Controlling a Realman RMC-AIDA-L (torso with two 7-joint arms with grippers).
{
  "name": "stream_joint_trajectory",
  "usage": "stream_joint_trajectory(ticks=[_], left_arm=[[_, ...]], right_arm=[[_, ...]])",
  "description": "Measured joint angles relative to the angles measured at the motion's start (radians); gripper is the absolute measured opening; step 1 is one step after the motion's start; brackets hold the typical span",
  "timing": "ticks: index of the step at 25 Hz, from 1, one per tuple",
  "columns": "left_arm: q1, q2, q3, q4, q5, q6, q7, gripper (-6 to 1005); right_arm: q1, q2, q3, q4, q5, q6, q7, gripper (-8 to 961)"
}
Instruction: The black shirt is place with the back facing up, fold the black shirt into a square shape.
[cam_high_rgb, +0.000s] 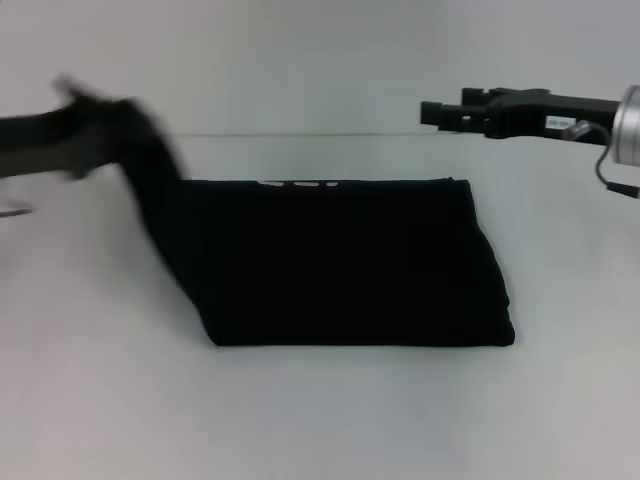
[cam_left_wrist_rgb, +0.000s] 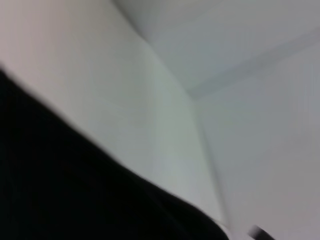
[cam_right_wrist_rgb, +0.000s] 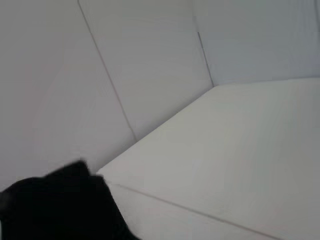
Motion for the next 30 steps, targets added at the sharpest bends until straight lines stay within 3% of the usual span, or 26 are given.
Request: stream_joint_trajectory(ticks=[3,5,8,10,12,15,17,19,23,27,30], left_arm=[[-0.108,-0.046,0.114,-0.1,-0.055,-0.06,0.032,28],[-0.166,-0.095,0.173,-0.151,-0.059,-0.132,0.056,28],[-0.226,-0.2,0.232,-0.233,-0.064,-0.283,0.089,28],[-0.232,-0.228,0.235,-0.302,-0.088,-0.353,0.123,28],[-0.235,-0.233,0.211,-0.454,-0.176,-0.459,0.224,29],[-0.194,-0.236,0.107,-0.68,-0.327,-0.57,0.496,29],[-0.137,-0.238,-0.009,-0.77,-0.363,-0.562,0.684,29],[-0.099,-0.238,-0.068,-0.81,-0.364,-0.516,0.784,75],[-0.061,-0.238,-0.078,-0.833,-0.363,-0.35,0.891,168],[-0.043,-0.23,-0.064,-0.779,-0.337,-0.154,0.933,351],[-0.019,-0.227,-0.064,-0.682,-0.332,-0.122,0.915,538]], right_arm=[[-0.028,-0.017,0.002,-0.003,0.025,-0.004,-0.002,927],[-0.05,-0.033,0.003,-0.005,0.039,-0.01,-0.004,927],[-0.084,-0.05,0.003,-0.018,0.051,-0.024,-0.013,927],[-0.101,-0.058,0.003,-0.028,0.053,-0.032,-0.018,927],[-0.115,-0.066,0.003,-0.035,0.055,-0.042,-0.021,927],[-0.129,-0.08,0.003,-0.038,0.054,-0.047,-0.027,927],[-0.132,-0.085,-0.004,-0.041,0.05,-0.048,-0.032,926],[-0.133,-0.092,-0.007,-0.04,0.043,-0.051,-0.028,926],[-0.126,-0.101,-0.011,-0.033,0.015,-0.051,0.009,926],[-0.111,-0.108,-0.018,-0.031,-0.027,-0.053,0.086,926],[-0.09,-0.118,-0.037,-0.029,-0.079,-0.052,0.179,926]])
